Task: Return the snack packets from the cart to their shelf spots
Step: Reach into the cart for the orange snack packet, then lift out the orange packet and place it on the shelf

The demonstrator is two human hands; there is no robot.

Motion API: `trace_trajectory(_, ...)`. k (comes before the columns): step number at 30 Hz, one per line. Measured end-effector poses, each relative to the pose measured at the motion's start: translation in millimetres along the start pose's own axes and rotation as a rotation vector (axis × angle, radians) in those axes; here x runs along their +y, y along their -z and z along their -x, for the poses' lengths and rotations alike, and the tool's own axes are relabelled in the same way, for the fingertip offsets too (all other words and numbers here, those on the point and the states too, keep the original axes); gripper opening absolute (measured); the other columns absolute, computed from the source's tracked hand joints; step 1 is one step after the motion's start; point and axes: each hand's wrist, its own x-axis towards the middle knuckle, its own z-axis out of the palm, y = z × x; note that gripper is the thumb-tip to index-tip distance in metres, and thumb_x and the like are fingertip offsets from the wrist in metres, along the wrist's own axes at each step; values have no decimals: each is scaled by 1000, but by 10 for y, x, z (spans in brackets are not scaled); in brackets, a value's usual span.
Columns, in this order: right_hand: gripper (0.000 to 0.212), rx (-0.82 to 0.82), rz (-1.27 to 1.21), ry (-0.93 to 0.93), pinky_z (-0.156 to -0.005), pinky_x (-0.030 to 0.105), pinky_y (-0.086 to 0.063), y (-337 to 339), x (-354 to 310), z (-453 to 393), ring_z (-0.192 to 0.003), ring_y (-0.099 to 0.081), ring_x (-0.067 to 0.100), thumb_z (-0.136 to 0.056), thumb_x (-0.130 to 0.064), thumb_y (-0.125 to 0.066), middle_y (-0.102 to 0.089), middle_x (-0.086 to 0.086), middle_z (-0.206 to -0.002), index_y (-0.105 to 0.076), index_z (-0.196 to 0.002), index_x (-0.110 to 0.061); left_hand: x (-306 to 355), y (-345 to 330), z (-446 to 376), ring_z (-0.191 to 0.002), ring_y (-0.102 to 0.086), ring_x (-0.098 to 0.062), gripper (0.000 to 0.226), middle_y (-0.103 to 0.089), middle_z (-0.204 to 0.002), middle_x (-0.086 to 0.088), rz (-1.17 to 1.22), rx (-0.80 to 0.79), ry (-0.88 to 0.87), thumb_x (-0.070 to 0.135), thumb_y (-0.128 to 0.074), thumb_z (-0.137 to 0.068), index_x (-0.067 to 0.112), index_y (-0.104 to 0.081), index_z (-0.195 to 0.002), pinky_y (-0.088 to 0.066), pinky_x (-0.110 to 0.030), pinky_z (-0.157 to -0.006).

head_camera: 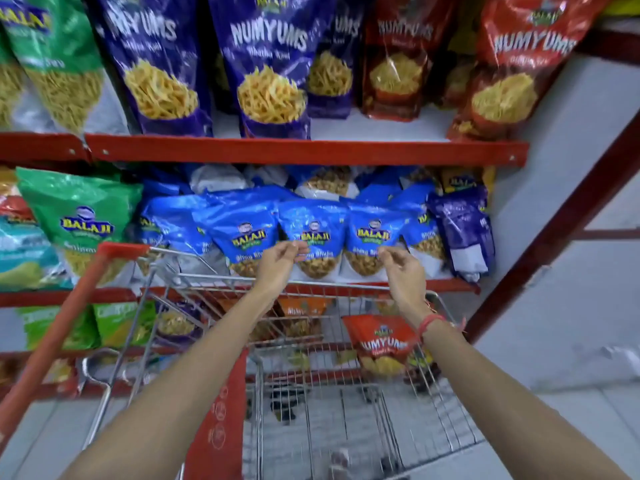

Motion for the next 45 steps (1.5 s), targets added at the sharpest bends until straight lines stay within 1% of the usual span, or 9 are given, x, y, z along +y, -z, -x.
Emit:
trace_trajectory(7, 53, 137, 215, -304, -113, 49, -35, 488, 1031, 216, -127, -47, 40, -86, -14, -65, -47, 25, -137, -48, -134, -1, -967, -407, 218, -97, -65, -31, 24, -68, -110, -21, -245, -120, 203, 10, -53, -91, -4, -64, -107, -50, -38, -88)
trace_trajectory(12, 65, -48, 142, -471, -94, 33, -48, 666, 1522, 258, -116, -58, 33, -85, -7, -69, -56, 12, -131, -35, -141, -7, -1450, -696, 113, -76, -64, -13, 31, -62, -84, -7, -247, -171, 352, -12, -61, -79, -14, -57, -110, -50, -6, -60)
trace_trajectory(16, 56, -153, 191, -575, -56, 3, -45, 715, 1888, 31, -73, -57, 12, -85, -6, -70, -64, 12, -113, -48, -137, -5, -1745, -924, -50, -89, -59, -32, 23, -58, -83, -6, -238, -155, 565, -4, -62, -81, -4, -60, -104, -54, -27, -68)
trace_trajectory(22, 46, -217, 238, -662, -91, 39, -56, 695, 2272, -268, -106, -67, 29, -82, -3, -71, -68, 21, -119, -58, -126, -1, -2168, -1260, -200, -108, -61, -34, 53, -66, -115, -20, -510, -184, 622, 16, -81, -66, -1, -61, -111, -48, -38, -91)
trace_trajectory(25, 41, -277, 236, -642, -67, 10, -56, 703, 2408, -327, -87, -71, 13, -76, 3, -76, -70, 19, -111, -64, -115, 2, -2294, -1402, -258, -104, -63, -32, 49, -69, -108, -17, -570, -216, 647, 24, -80, -66, 2, -65, -106, -49, -38, -90)
trace_trajectory(33, 33, -201, 251, -523, -87, 14, -54, 699, 2517, -291, -87, -70, 0, -82, 14, -62, -75, 8, -102, -78, -90, -13, -2347, -1503, -260, -99, -64, -34, 24, -70, -106, -21, -615, -16, 578, 10, -60, -86, -5, -67, -103, -50, -35, -83)
trace_trajectory(37, 41, -129, 46, -573, -91, 37, -53, 671, 2435, -251, -95, -70, 24, -78, 4, -71, -77, -8, -84, -79, -67, -34, -2220, -1469, -161, -76, -68, -24, 15, -76, -92, -15, -554, 13, 372, 7, -64, -82, 1, -74, -92, -45, -17, -60)
trace_trajectory(41, 20, -127, 60, -492, -83, 31, -55, 688, 2223, -209, -88, -71, 16, -70, -13, -83, -79, -2, -87, -77, -85, -26, -2042, -1326, -65, -70, -70, -26, 14, -76, -89, -16, -383, 41, 356, 8, -65, -81, 1, -73, -90, -57, -35, -64)
trace_trajectory(45, 14, -139, 5, -411, -73, 23, -55, 732, 1918, -187, -72, -70, 10, -70, -17, -83, -76, -16, -70, -78, -78, -27, -1764, -1189, 34, -58, -67, 1, 14, -73, -72, 6, -131, 72, 284, -5, -62, -80, -11, -69, -91, -52, -9, -55)
